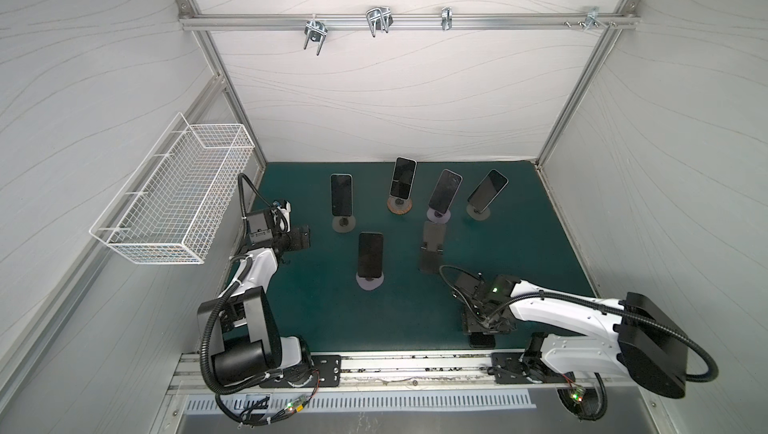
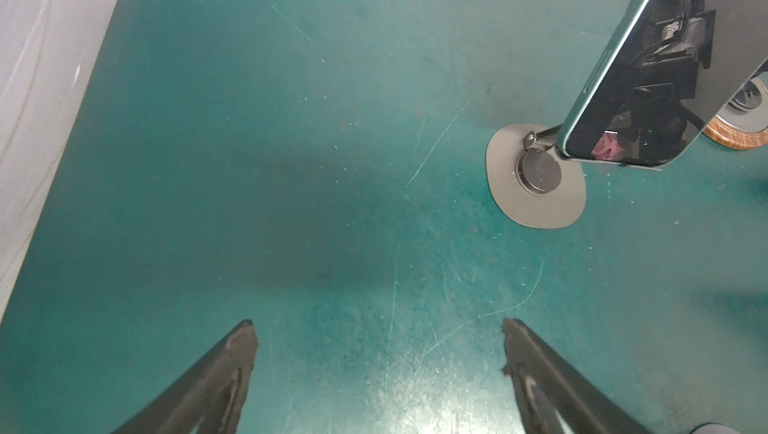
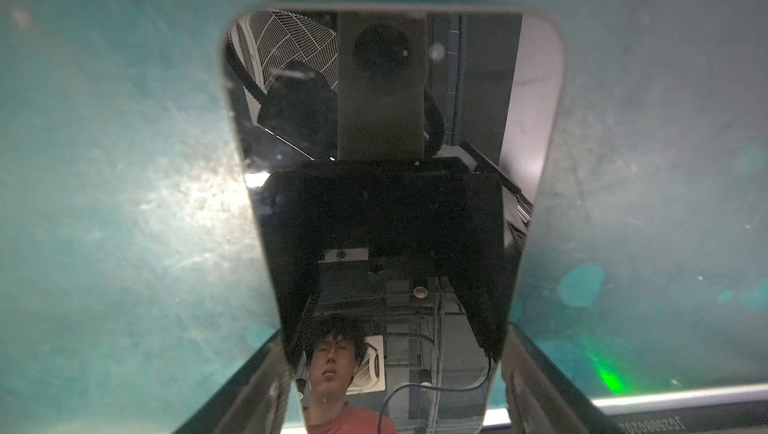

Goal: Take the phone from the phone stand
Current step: 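Lower the black phone onto the mat and open the right gripper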

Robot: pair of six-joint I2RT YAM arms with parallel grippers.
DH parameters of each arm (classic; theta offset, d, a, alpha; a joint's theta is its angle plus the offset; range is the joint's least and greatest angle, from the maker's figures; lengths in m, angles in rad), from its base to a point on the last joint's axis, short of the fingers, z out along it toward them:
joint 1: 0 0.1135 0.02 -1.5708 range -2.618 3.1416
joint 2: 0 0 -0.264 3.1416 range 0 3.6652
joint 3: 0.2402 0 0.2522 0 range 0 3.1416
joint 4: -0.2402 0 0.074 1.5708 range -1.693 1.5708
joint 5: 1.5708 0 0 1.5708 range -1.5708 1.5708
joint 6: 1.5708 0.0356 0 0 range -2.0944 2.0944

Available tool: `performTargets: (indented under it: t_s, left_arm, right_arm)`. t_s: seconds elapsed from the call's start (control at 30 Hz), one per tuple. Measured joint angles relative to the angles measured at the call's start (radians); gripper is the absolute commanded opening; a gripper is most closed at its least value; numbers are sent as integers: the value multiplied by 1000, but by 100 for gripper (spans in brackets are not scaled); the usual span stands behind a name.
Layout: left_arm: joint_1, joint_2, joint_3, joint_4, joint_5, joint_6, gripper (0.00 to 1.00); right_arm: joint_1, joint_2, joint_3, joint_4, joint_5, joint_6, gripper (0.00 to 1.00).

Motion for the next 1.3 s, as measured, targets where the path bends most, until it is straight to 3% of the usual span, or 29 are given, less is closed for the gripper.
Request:
performTargets:
  t_s: [0.6, 0.9, 1.07, 1.3]
  left_arm:
    - [0, 0, 0, 0, 0, 0, 94]
    - [0, 0, 0, 0, 0, 0, 94]
    - [0, 0, 0, 0, 0, 0, 94]
    - [0, 0, 0, 0, 0, 0, 94]
  right_arm:
    - [9, 4, 42, -26, 32, -11, 84]
    - [1, -168, 166, -85, 133, -2, 85]
    - [-46, -238, 222, -90, 195, -29, 85]
    - [-194, -233, 223, -42, 198, -106, 85]
